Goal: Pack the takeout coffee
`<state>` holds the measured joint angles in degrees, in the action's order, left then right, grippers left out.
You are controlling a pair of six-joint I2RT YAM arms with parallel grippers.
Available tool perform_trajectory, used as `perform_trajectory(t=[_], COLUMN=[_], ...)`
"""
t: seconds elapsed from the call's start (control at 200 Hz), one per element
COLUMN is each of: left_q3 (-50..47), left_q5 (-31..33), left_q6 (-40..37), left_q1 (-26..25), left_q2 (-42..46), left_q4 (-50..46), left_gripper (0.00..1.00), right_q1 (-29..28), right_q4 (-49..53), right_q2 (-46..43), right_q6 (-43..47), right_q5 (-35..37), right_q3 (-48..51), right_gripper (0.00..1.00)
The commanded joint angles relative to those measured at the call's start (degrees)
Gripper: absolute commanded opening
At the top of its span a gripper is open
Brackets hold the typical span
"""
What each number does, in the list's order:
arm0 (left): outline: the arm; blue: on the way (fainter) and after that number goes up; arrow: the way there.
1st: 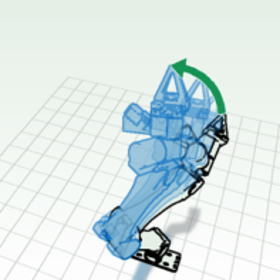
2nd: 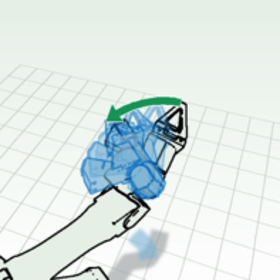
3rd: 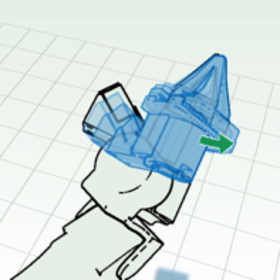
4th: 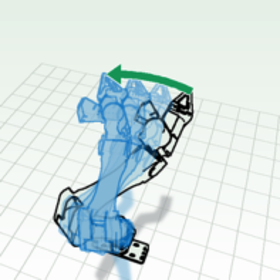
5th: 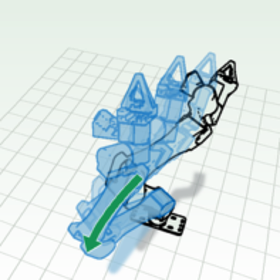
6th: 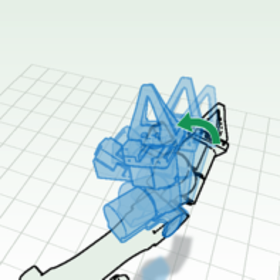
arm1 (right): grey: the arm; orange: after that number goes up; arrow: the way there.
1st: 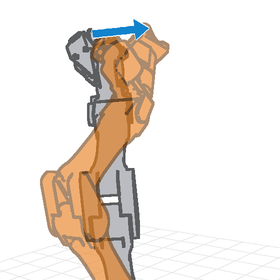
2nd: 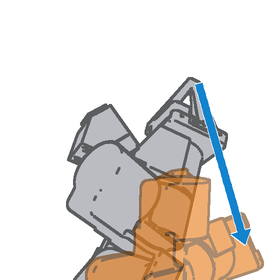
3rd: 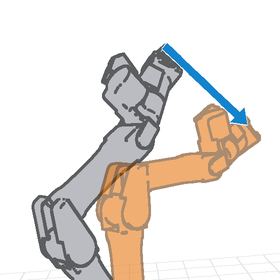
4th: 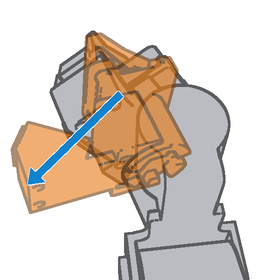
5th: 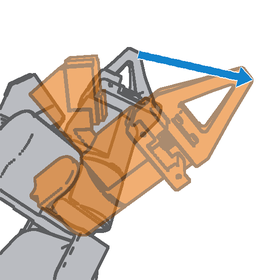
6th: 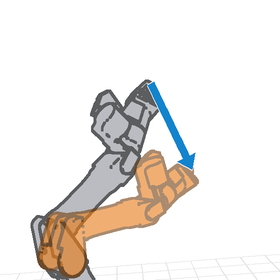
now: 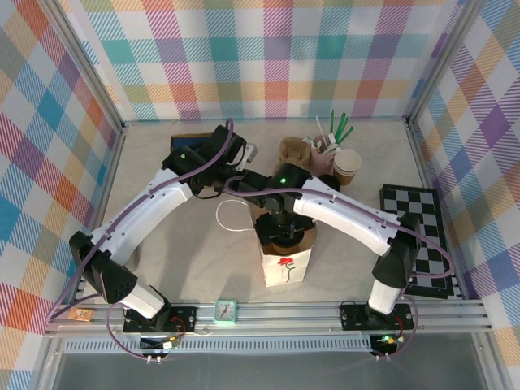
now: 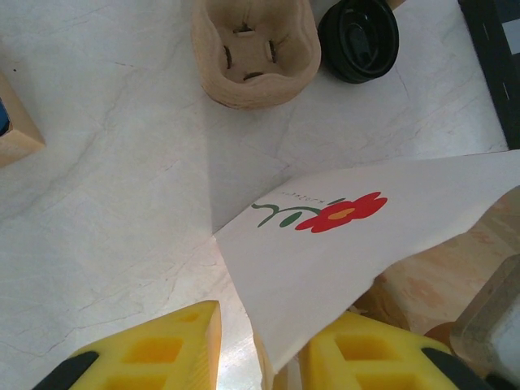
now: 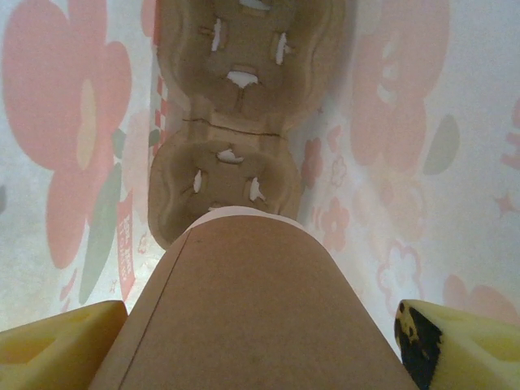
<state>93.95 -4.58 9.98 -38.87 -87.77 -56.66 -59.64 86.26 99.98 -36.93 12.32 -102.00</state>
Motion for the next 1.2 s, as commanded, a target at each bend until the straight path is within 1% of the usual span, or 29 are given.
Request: perform_trajectory(t=[0.0, 0.215, 0.335, 0.49, 0.6, 0.77, 0.99, 1.19], left_q3=[0.4, 1.2, 0.2, -0.4, 0.2, 2.0, 3.4, 3.1], left_q5=[0.2, -2.2, -2.9, -3.0, -2.5, -1.7, -1.8, -1.4], left_q6=[1.1, 2.2, 3.0, 3.6, 3.6, 3.0, 2.9, 2.9], left_q1=[0.1, -0.5, -0.9, -1.0, -1.0, -1.0, -1.0, -1.0], left_q2=[2.1, 2.6, 2.9, 3.0, 2.7, 0.9, -0.4, -0.6], left_q4=[0.1, 0.0, 0.6, 0.9, 0.9, 0.3, 0.4, 0.4], left_gripper=[0.29, 0.28, 0.28, 0.28, 0.29, 0.31, 0.31, 0.29], right_q1=[0.6, 3.6, 5.0, 5.2, 4.7, 3.5, 3.4, 3.4], right_q4=[1.1, 0.7, 1.9, 4.0, 3.0, 1.8, 0.0, -2.5], right_q2=[-2.5, -3.8, -3.1, -1.1, -1.6, -3.3, -4.6, -4.9], right_q6=[-1.0, 3.5, 6.5, 8.7, 8.6, 7.7, 6.7, 6.4], right_q5=[-0.4, -1.0, -0.3, -0.2, -2.7, -3.3, -4.1, -5.0], right_q3=[1.8, 3.1, 1.3, -2.3, -1.9, -0.8, 2.6, 5.6], right_gripper=[0.40, 0.40, 0.40, 0.40, 0.39, 0.39, 0.38, 0.38])
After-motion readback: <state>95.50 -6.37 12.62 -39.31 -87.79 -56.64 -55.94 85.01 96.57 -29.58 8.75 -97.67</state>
